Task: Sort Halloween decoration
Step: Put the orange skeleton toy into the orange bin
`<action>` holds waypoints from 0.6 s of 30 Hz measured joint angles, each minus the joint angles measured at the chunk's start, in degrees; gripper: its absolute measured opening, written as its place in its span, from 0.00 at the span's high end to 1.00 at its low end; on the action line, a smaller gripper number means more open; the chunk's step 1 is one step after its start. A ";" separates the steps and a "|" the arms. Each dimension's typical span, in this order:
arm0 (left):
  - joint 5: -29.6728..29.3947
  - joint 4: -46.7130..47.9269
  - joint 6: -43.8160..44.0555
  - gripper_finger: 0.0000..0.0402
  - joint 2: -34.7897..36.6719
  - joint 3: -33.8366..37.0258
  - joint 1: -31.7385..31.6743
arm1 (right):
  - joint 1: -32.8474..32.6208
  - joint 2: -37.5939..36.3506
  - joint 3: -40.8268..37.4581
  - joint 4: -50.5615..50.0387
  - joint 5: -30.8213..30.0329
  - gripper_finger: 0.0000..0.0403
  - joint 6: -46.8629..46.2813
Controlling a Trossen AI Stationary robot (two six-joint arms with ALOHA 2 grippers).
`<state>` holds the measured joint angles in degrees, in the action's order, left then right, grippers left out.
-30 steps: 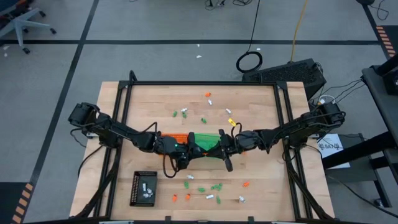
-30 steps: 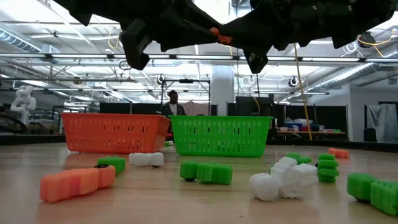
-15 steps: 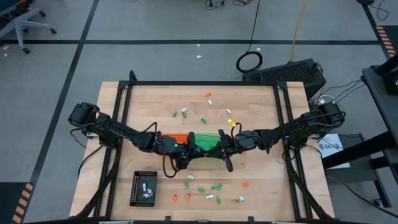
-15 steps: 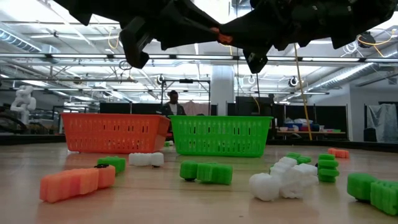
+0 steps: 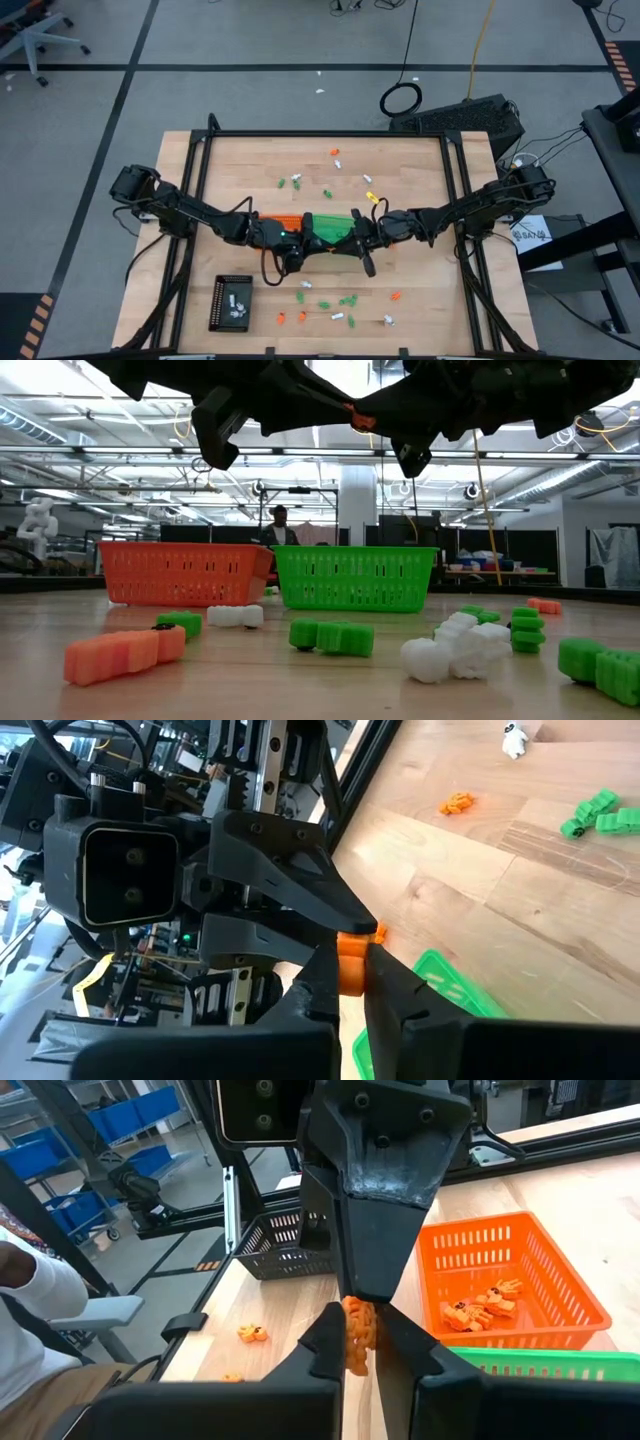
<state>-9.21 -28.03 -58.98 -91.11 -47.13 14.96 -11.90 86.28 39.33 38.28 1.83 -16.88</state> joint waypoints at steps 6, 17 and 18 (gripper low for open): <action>-0.02 -0.27 0.05 0.97 0.00 0.02 0.10 | 0.27 -0.16 0.04 -0.71 -0.05 0.86 -0.33; -2.94 -0.06 3.29 0.97 3.01 0.02 2.71 | -0.03 -8.74 0.04 -23.97 -8.05 0.55 0.80; -2.95 0.06 5.11 0.97 3.59 0.02 2.81 | -0.32 -9.26 0.04 -25.15 -9.50 0.54 1.07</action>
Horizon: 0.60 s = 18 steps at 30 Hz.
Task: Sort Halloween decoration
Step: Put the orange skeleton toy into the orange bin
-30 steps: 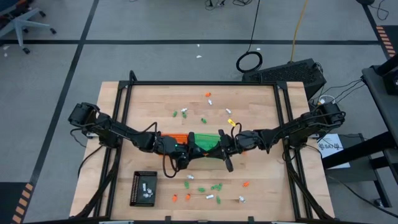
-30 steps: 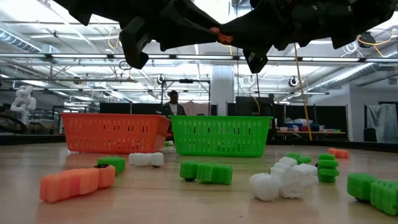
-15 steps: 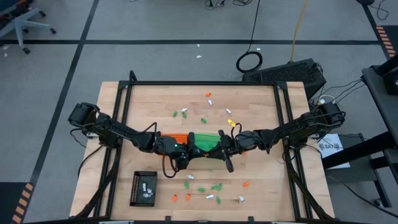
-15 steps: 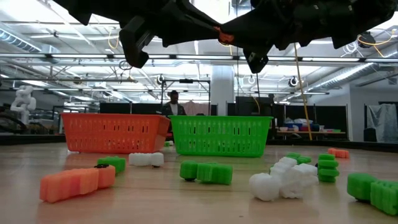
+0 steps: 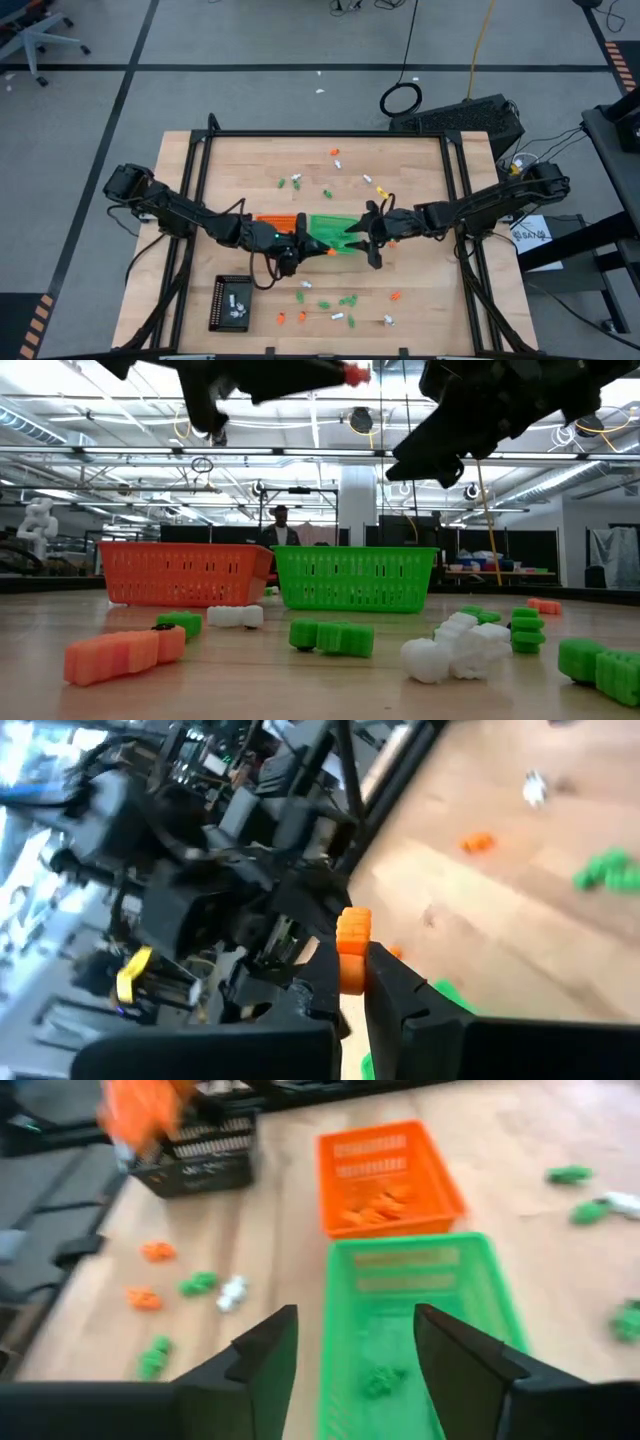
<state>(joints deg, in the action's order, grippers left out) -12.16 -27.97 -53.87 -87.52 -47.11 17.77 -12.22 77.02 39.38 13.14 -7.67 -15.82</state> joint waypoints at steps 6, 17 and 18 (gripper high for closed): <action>-1.62 -0.22 17.34 0.97 2.42 0.00 -0.39 | -1.69 -0.61 0.00 -1.90 -5.30 0.53 2.48; -4.27 -1.22 45.47 0.97 2.51 -0.02 -1.80 | -3.80 1.12 0.00 -0.92 -7.57 0.56 4.31; -4.76 -1.31 46.88 0.97 2.51 -0.02 -1.87 | -4.10 1.25 0.00 -0.93 -7.57 0.57 4.31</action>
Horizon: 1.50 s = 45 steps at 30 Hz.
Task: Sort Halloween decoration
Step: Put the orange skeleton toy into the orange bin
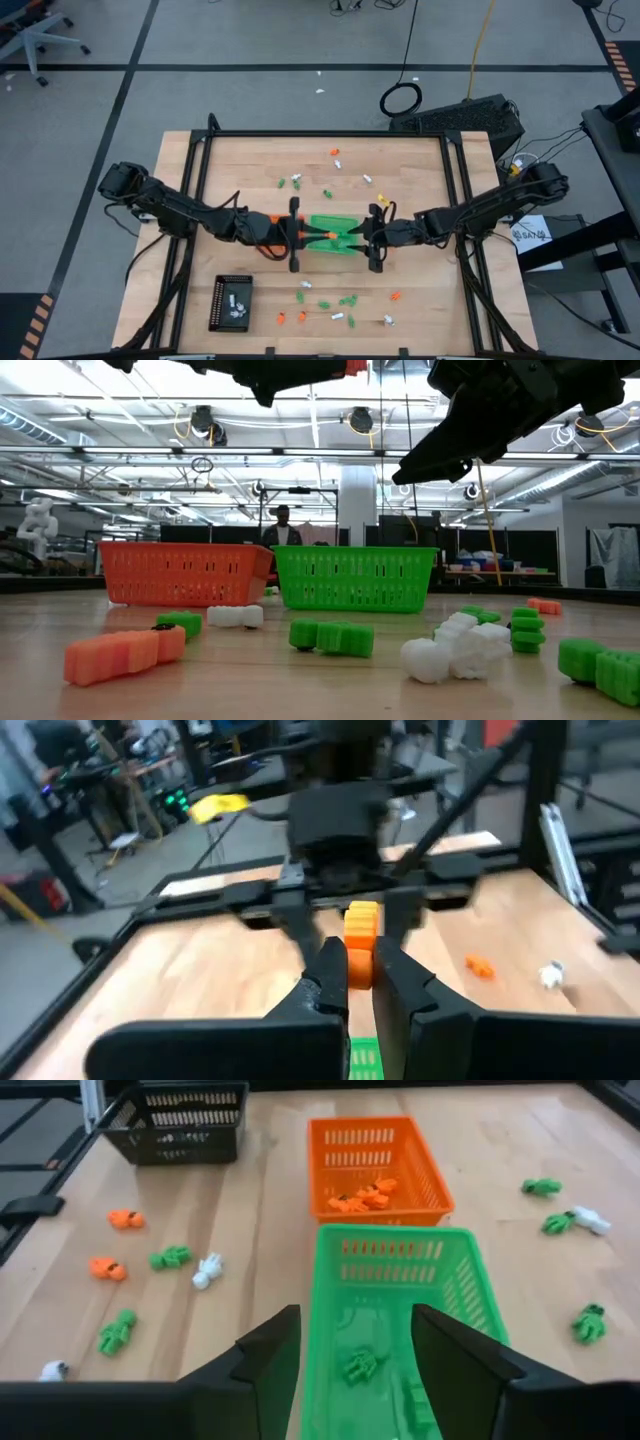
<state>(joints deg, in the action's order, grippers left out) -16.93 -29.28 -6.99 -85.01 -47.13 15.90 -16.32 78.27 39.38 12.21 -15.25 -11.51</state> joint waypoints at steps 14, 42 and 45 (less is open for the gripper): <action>-3.47 -0.69 -0.03 0.97 0.00 0.00 0.78 | -1.83 1.37 0.00 4.02 0.25 0.58 3.74; -17.11 43.67 2.79 0.95 7.18 -0.02 7.80 | -4.06 1.37 -0.02 4.20 0.20 0.58 4.50; -13.81 51.25 8.40 0.95 7.48 0.17 6.32 | -4.06 1.37 -0.02 4.69 -0.57 0.58 4.50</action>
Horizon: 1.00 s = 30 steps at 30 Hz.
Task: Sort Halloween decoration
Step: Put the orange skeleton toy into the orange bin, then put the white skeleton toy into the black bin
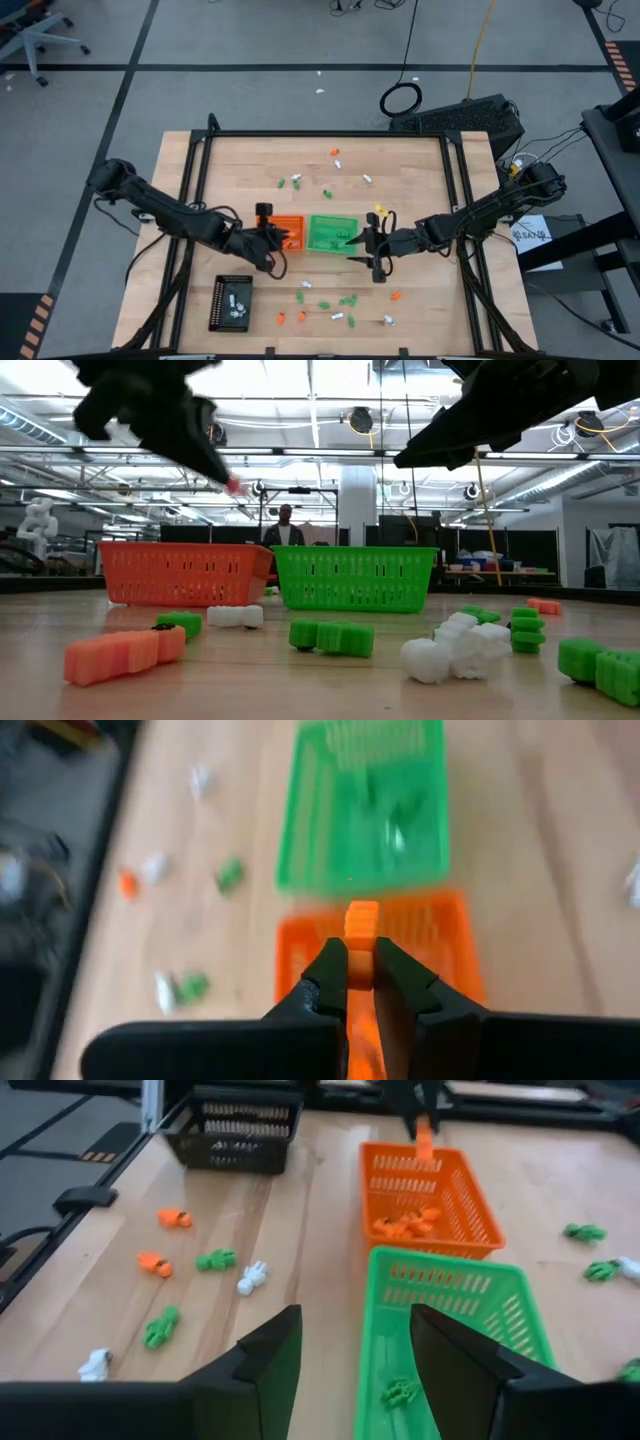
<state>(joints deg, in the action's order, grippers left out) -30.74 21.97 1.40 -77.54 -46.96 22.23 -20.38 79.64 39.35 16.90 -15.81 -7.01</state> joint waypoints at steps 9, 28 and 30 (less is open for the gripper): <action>5.90 -1.07 5.05 0.95 -0.42 6.18 -4.73 | 0.02 0.00 0.00 3.18 -2.24 0.58 -0.70; 4.61 -3.43 6.95 0.57 -0.34 6.50 -7.59 | 5.03 0.00 -0.02 3.67 -24.71 0.58 2.36; 5.04 -4.63 5.07 0.56 -0.19 6.47 -7.50 | 6.94 0.00 -0.02 2.92 -24.67 0.58 2.22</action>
<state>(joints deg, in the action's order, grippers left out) -25.70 17.34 6.47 -77.73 -40.49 14.73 -13.44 79.64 39.33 19.82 -40.49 -4.79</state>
